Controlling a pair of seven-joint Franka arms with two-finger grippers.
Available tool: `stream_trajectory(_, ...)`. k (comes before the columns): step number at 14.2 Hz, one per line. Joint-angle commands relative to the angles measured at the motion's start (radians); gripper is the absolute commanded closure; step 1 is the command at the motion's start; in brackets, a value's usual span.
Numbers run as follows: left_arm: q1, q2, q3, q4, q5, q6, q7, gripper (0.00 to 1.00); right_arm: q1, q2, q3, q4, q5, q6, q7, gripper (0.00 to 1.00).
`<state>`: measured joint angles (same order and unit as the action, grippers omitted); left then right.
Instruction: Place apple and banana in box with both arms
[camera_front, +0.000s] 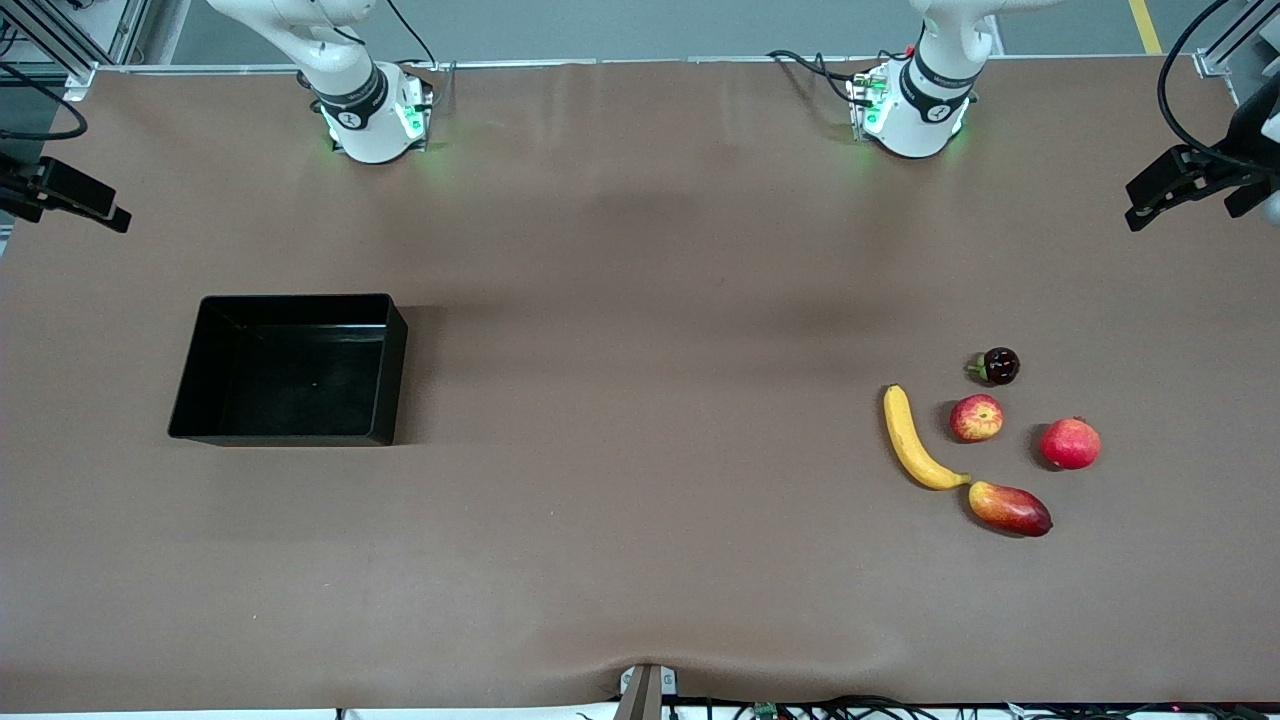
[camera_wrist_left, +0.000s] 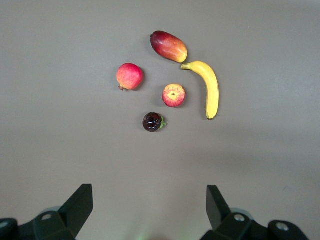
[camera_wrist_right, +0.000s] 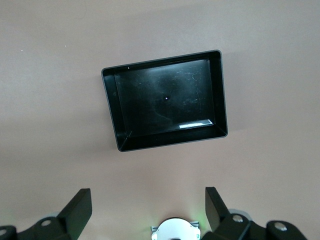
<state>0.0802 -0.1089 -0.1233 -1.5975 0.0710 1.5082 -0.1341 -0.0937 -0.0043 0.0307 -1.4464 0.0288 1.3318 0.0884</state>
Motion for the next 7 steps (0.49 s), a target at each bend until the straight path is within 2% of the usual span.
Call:
stream_trajectory(1,0.001,0.000,0.007,0.014,-0.019,-0.019,0.027,0.00,-0.009,-0.011,0.005,0.000,0.014,-0.011,0.002,0.00)
stream_trajectory(7,0.003,0.012,0.008,0.013,-0.007,-0.019,0.005,0.00,-0.006,-0.006,0.005,0.006,0.003,-0.010,-0.009,0.00)
